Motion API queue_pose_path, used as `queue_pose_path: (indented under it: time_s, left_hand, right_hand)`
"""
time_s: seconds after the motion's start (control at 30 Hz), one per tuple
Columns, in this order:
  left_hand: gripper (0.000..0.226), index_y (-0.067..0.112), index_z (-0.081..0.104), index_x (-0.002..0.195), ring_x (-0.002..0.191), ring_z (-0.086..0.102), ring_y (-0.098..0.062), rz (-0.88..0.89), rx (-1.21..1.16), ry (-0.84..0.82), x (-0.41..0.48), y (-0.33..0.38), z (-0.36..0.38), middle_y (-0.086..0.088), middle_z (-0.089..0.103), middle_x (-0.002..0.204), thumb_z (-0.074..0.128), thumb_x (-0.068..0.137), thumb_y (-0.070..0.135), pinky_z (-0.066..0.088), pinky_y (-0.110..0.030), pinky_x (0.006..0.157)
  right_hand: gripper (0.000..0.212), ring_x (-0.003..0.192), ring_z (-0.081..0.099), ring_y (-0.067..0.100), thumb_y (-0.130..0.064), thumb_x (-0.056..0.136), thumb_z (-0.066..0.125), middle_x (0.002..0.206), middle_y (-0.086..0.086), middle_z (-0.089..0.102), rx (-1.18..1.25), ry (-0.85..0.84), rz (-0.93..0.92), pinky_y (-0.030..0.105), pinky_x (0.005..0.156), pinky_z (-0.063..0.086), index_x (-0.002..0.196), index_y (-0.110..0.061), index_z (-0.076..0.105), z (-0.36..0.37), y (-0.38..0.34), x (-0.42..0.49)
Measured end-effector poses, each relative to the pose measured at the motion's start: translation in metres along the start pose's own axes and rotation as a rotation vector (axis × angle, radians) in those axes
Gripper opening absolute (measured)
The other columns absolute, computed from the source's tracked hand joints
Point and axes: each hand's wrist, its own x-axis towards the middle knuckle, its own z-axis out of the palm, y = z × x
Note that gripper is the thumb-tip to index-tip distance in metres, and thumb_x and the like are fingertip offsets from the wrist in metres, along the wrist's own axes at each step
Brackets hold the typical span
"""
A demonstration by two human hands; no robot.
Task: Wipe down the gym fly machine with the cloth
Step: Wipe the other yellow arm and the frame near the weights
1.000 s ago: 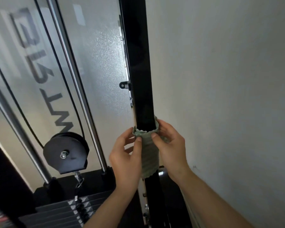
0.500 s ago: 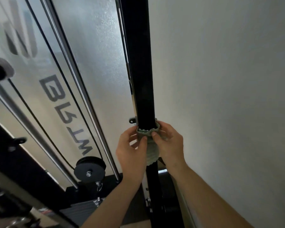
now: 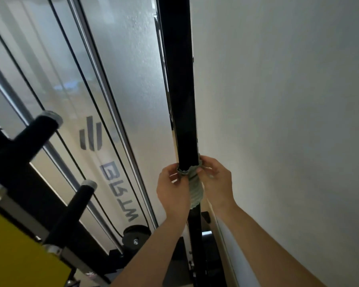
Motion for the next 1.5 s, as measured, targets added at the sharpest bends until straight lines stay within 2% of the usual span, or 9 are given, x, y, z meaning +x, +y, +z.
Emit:
queue_pose_path:
  time_s: [0.13,0.27,0.43,0.6,0.7,0.87,1.17,1.3,1.5]
  left_hand:
    - [0.025,0.025,0.068,0.113,0.093,0.066,0.001,0.034,-0.011,-0.001,0.014,0.053,-0.006,0.015,0.07,0.104,0.066,0.093,0.009,0.055,-0.02,0.085]
    - [0.025,0.023,0.069,0.112,0.09,0.067,0.002,0.058,-0.035,-0.003,0.033,0.105,-0.011,0.014,0.071,0.101,0.066,0.093,0.007,0.056,-0.019,0.082]
    - [0.026,0.025,0.07,0.106,0.086,0.067,0.004,0.079,-0.064,0.007,0.054,0.172,-0.017,0.02,0.071,0.092,0.067,0.092,0.004,0.053,-0.011,0.074]
    - [0.027,0.031,0.068,0.102,0.084,0.067,0.007,0.111,-0.065,0.011,0.074,0.231,-0.021,0.023,0.069,0.089,0.068,0.091,0.006,0.05,-0.007,0.07]
    - [0.024,0.03,0.068,0.104,0.086,0.066,0.007,0.118,-0.069,0.009,0.082,0.26,-0.024,0.022,0.07,0.092,0.068,0.092,0.009,0.055,-0.016,0.077]
    - [0.021,0.027,0.069,0.105,0.086,0.066,0.005,0.15,-0.117,0.0,0.093,0.303,-0.029,0.019,0.07,0.093,0.068,0.093,0.009,0.055,-0.018,0.079]
    - [0.018,0.021,0.069,0.108,0.087,0.065,0.008,0.236,-0.11,0.0,0.104,0.362,-0.036,0.019,0.068,0.096,0.067,0.094,0.01,0.049,-0.005,0.075]
    - [0.018,0.023,0.069,0.108,0.083,0.064,0.008,0.259,-0.104,0.015,0.109,0.385,-0.037,0.021,0.067,0.093,0.068,0.094,0.011,0.047,-0.003,0.073]
    - [0.014,0.02,0.068,0.104,0.083,0.063,0.008,0.234,-0.186,0.054,0.127,0.426,-0.036,0.013,0.067,0.096,0.068,0.094,0.01,0.045,-0.001,0.07]
  right_hand:
    - [0.046,0.099,0.07,0.004,-0.004,0.095,0.063,0.103,-0.021,0.073,-0.015,-0.019,0.007,0.041,0.097,0.057,0.103,-0.049,0.068,0.0,-0.051,0.013]
    - [0.041,0.103,0.071,0.018,-0.001,0.096,0.06,0.109,-0.005,0.075,0.038,-0.02,0.026,0.049,0.098,0.055,0.105,-0.039,0.071,0.002,-0.096,0.023]
    - [0.039,0.109,0.069,0.024,0.001,0.097,0.058,0.114,0.004,0.074,0.081,-0.009,0.013,0.052,0.101,0.053,0.1,-0.036,0.071,0.008,-0.163,0.041]
    - [0.04,0.101,0.071,0.02,0.004,0.095,0.058,0.108,0.0,0.075,0.097,0.002,0.0,0.05,0.097,0.055,0.102,-0.032,0.073,0.012,-0.229,0.061]
    - [0.033,0.1,0.071,0.016,0.003,0.094,0.059,0.107,-0.003,0.075,0.071,0.014,-0.018,0.048,0.097,0.056,0.111,-0.021,0.074,0.013,-0.26,0.071]
    - [0.033,0.093,0.071,0.004,0.002,0.094,0.061,0.102,-0.013,0.075,0.096,0.019,-0.066,0.036,0.09,0.059,0.11,-0.024,0.074,0.014,-0.301,0.08]
    - [0.03,0.095,0.072,0.012,0.0,0.092,0.064,0.103,-0.008,0.075,0.065,0.026,-0.159,0.032,0.087,0.059,0.11,-0.023,0.073,0.015,-0.355,0.089]
    - [0.029,0.094,0.072,0.013,0.0,0.091,0.066,0.105,-0.005,0.075,0.024,0.047,-0.187,0.038,0.093,0.058,0.112,-0.017,0.074,0.016,-0.377,0.094]
    - [0.026,0.096,0.072,0.015,-0.003,0.09,0.068,0.103,-0.008,0.074,-0.004,0.054,-0.258,0.041,0.095,0.058,0.111,-0.018,0.074,0.019,-0.422,0.112]
